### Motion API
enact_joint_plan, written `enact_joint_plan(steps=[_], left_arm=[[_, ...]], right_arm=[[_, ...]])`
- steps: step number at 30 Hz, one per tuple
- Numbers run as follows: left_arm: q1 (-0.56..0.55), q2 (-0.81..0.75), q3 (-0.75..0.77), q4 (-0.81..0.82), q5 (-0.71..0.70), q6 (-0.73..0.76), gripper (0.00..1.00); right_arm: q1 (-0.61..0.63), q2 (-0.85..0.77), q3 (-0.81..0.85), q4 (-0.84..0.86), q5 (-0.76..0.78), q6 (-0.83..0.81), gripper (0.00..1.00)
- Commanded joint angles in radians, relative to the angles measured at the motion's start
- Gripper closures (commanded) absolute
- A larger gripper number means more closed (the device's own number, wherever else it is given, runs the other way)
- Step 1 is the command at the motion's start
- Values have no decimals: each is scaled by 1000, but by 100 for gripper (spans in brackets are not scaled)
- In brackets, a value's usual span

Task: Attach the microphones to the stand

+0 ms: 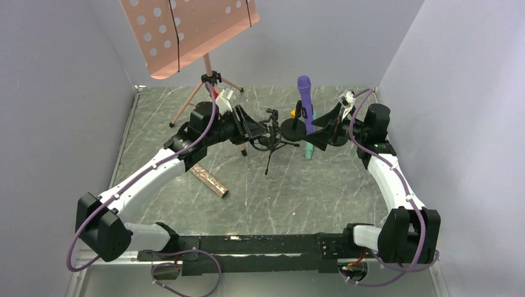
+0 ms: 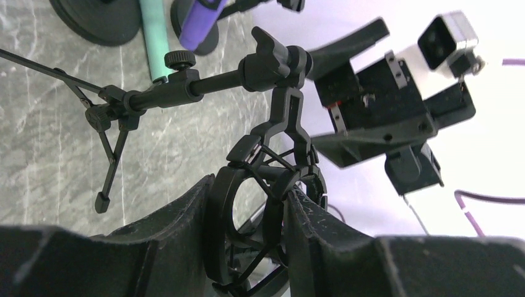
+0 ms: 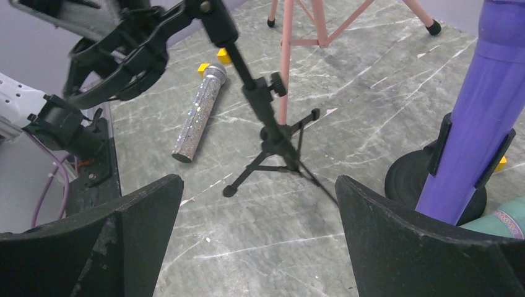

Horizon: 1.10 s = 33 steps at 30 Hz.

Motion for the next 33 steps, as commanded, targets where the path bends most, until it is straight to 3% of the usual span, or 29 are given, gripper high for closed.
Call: enact_joint_plan(steps=[1, 16, 22, 28, 31, 33], left_arm=[[-24, -82, -15, 29, 68, 52, 71], [-61, -134, -156, 47, 167, 105, 66], [-60, -107, -147, 15, 228, 151, 30], [-59, -105, -132, -53, 227, 219, 15], [-59, -135, -115, -108, 189, 269, 2], [-59, -156, -108, -144, 152, 298, 1]], right_arm=[[-10, -25, 27, 13, -21, -22, 0], [-17, -19, 24, 16, -19, -21, 0], [-19, -19, 24, 16, -21, -22, 0], [-20, -21, 24, 16, -25, -23, 0], [-21, -20, 25, 14, -25, -23, 0], [-20, -21, 25, 15, -27, -22, 0]])
